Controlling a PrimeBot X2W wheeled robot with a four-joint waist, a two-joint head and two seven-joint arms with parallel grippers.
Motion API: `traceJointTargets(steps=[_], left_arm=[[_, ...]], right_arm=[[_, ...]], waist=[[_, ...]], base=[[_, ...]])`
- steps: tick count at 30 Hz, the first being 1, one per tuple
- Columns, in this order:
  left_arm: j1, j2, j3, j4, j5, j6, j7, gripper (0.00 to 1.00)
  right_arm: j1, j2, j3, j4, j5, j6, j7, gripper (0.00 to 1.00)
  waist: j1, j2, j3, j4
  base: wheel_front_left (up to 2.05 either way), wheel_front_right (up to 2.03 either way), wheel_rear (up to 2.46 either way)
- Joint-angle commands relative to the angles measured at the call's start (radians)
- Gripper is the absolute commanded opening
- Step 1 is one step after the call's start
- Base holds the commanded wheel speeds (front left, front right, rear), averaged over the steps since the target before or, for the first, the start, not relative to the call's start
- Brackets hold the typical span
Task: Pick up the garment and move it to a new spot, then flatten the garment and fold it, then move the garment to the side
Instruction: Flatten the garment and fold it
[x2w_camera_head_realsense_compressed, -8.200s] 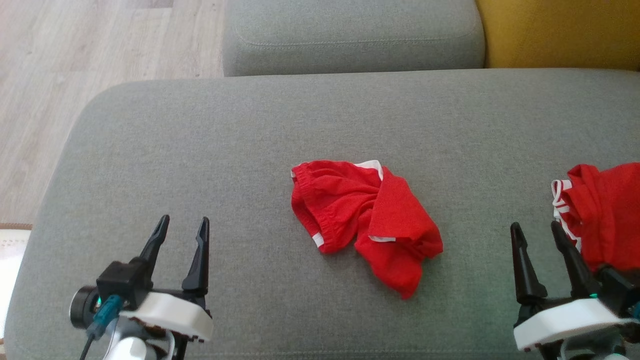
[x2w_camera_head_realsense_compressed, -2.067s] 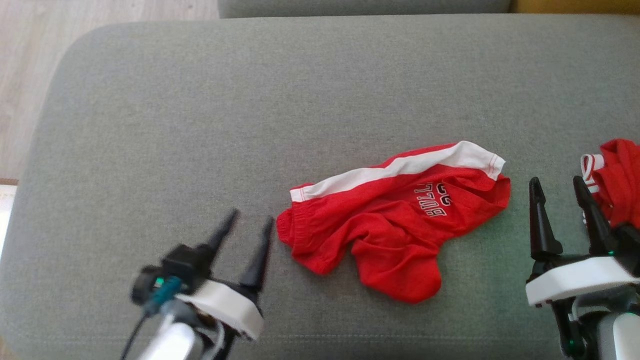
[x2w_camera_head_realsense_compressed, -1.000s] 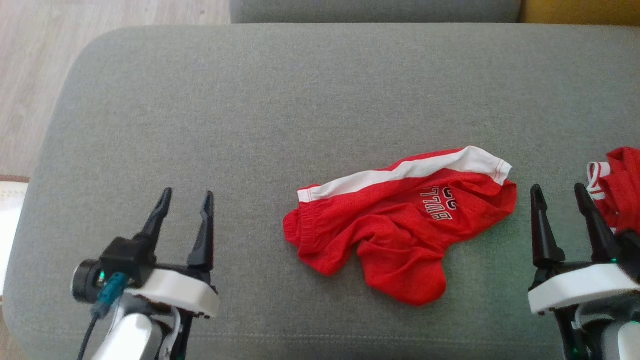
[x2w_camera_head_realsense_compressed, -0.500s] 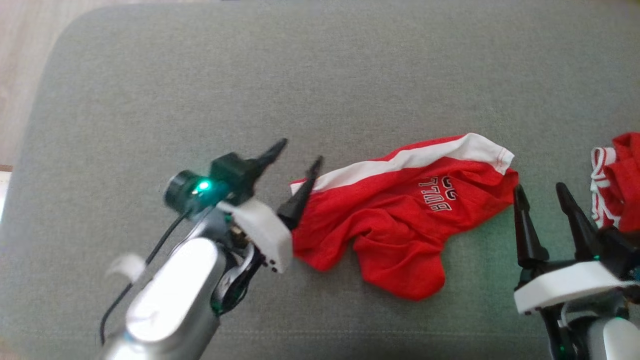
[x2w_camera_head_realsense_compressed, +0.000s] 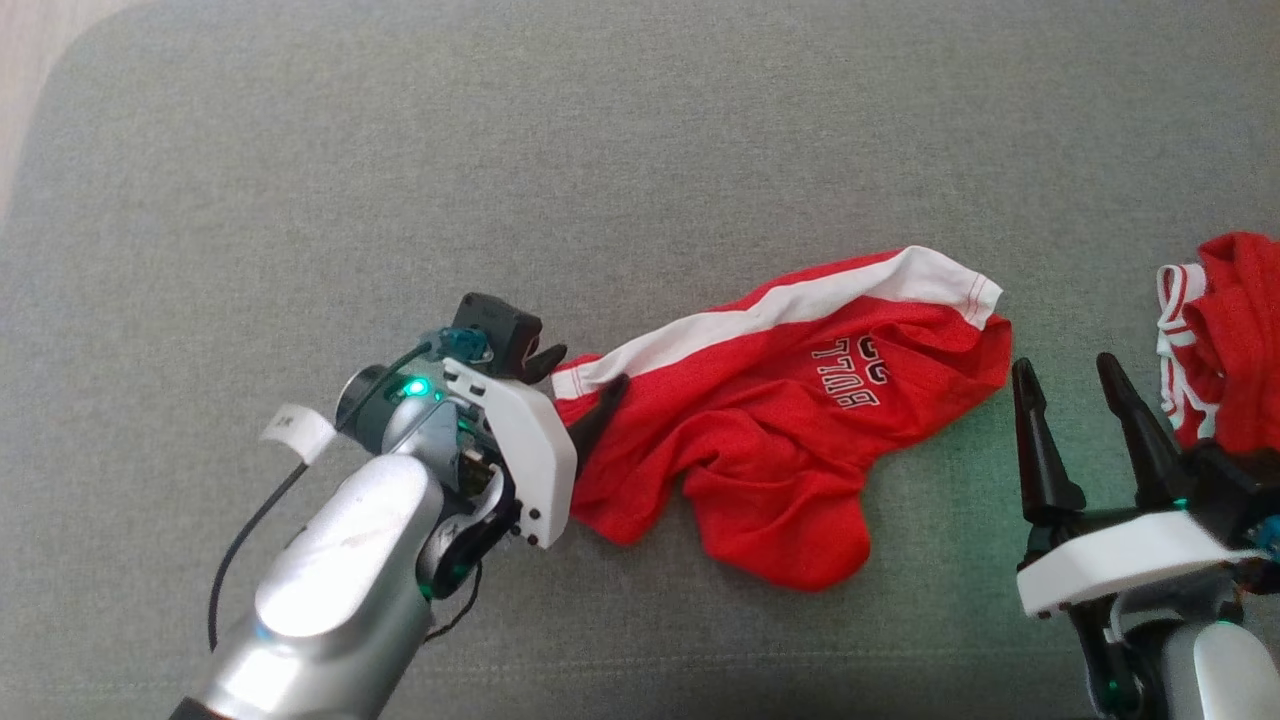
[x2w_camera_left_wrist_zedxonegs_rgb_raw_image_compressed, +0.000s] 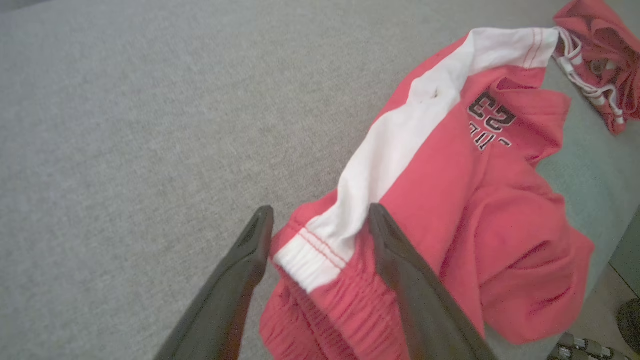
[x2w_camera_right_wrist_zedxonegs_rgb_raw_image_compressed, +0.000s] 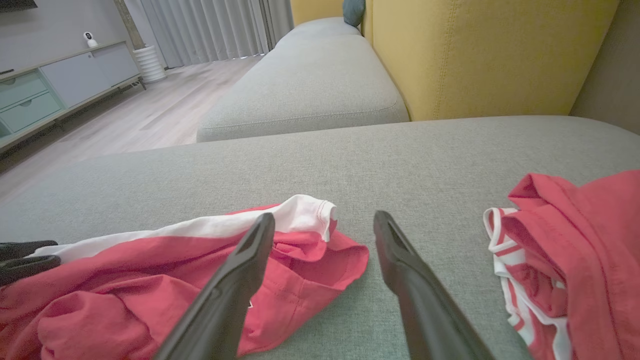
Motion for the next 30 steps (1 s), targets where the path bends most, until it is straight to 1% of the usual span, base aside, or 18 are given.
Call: traceJointTargets(steps=[1, 3, 4, 5, 6, 7, 8, 12, 19, 21, 25, 30], left_arm=[[-0.056, 0.023, 0.028, -0.029, -0.005, -0.005, 0.001, 1.0], [-0.059, 0.026, 0.024, -0.019, -0.01, -0.009, 0.013, 1.0], [-0.061, 0.026, 0.021, -0.013, -0.014, -0.011, 0.021, 0.87], [-0.063, 0.028, 0.018, -0.009, -0.015, -0.013, 0.027, 0.76], [-0.066, 0.029, 0.015, -0.006, -0.017, -0.015, 0.032, 0.52], [-0.068, 0.029, 0.011, -0.001, -0.021, -0.018, 0.04, 0.09], [-0.071, 0.03, 0.009, 0.003, -0.024, -0.02, 0.046, 0.0], [-0.083, 0.035, 0.003, 0.012, -0.021, -0.023, 0.046, 0.0], [-0.098, 0.032, 0.001, 0.009, -0.002, -0.005, 0.005, 0.0], [-0.103, 0.028, -0.002, 0.004, 0.003, -0.003, -0.007, 0.0], [-0.115, 0.019, -0.008, -0.002, 0.009, -0.002, -0.028, 0.0], [-0.133, 0.006, -0.016, 0.001, 0.01, -0.007, -0.051, 0.0]], right_arm=[[-0.029, -0.006, 0.024, -0.032, 0.007, -0.001, -0.01, 1.0], [-0.03, -0.006, 0.024, -0.029, 0.008, -0.001, -0.012, 1.0], [-0.031, -0.006, 0.025, -0.029, 0.009, -0.001, -0.013, 1.0], [-0.031, -0.006, 0.026, -0.028, 0.01, -0.001, -0.014, 1.0], [-0.032, -0.006, 0.026, -0.028, 0.011, -0.001, -0.015, 1.0], [-0.034, -0.006, 0.027, -0.027, 0.011, -0.001, -0.016, 1.0], [-0.035, -0.006, 0.028, -0.026, 0.013, -0.001, -0.016, 1.0], [-0.04, -0.006, 0.029, -0.02, 0.012, -0.001, -0.016, 1.0], [-0.099, -0.006, 0.017, 0.033, -0.003, -0.001, 0.013, 1.0], [-0.136, -0.009, 0.017, 0.062, -0.015, -0.001, 0.031, 1.0], [-0.213, -0.038, 0.026, 0.146, -0.01, -0.001, 0.066, 1.0], [-0.281, -0.061, 0.007, 0.25, -0.01, -0.001, 0.096, 1.0]], waist=[[0.0, 0.0, 0.0, 0.0], [0.0, 0.0, 0.0, -0.002], [0.0, 0.0, 0.0, -0.003], [0.0, 0.0, 0.001, -0.004], [0.0, 0.0, 0.002, -0.005], [0.0, 0.0, 0.003, -0.005], [0.0, 0.0, 0.004, -0.006], [0.0, 0.0, 0.007, -0.009], [0.0, 0.0, 0.01, 0.001], [0.0, 0.0, 0.017, 0.011], [0.0, 0.0, 0.033, 0.036], [0.0, 0.0, 0.054, 0.069]], base=[[0.0, 0.0, 0.0], [0.0, 0.0, 0.0], [0.0, 0.0, 0.0], [0.0, 0.0, 0.0], [0.0, 0.0, 0.0], [0.0, 0.0, 0.0], [0.0, 0.0, 0.0], [0.0, 0.0, 0.0], [0.0, 0.0, 0.0], [0.0, 0.0, 0.0], [0.0, 0.0, 0.0], [0.0, 0.0, 0.0]])
